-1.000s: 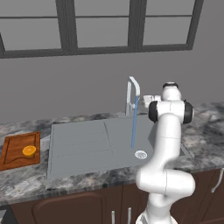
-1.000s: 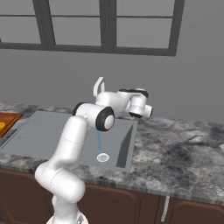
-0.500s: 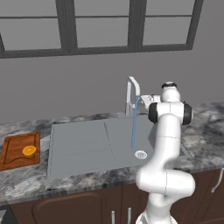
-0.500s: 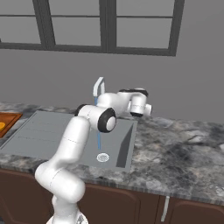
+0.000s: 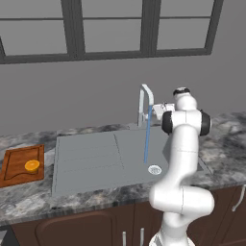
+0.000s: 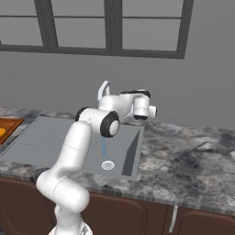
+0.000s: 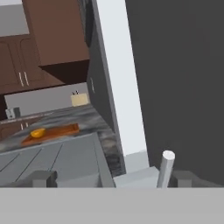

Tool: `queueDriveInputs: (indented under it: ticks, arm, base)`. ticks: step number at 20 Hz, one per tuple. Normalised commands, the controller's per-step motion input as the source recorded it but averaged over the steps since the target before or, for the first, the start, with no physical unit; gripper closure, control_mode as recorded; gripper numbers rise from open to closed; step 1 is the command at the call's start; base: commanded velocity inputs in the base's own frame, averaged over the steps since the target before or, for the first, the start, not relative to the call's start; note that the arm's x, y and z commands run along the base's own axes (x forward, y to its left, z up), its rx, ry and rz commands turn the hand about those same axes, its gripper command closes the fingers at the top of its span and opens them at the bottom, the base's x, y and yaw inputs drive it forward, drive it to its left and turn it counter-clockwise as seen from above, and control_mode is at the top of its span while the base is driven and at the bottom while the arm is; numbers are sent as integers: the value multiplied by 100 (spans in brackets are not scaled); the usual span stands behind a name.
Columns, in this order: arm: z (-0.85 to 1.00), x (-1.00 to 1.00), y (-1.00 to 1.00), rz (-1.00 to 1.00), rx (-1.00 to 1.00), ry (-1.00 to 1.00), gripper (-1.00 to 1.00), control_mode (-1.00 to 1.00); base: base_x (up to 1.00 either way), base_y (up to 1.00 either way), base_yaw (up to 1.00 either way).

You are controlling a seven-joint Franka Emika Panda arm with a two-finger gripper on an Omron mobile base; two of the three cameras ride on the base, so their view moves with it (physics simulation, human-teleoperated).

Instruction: Pick the orange from the sink and place it on the cutting board to airdry. Then turn off the sink faucet.

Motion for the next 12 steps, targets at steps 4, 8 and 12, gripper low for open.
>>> queueDriveInputs:
  ticks: [4,8,12]
  arm:
    - [32,52,100,2,-18,-2,-100,-100]
    - [24,46,100,5,-20,-5,-100,-100]
    - [22,37,100,10,-20,-12,-100,-100]
  base:
    - [0,0,0]
    - [0,0,0]
    - [0,0,0]
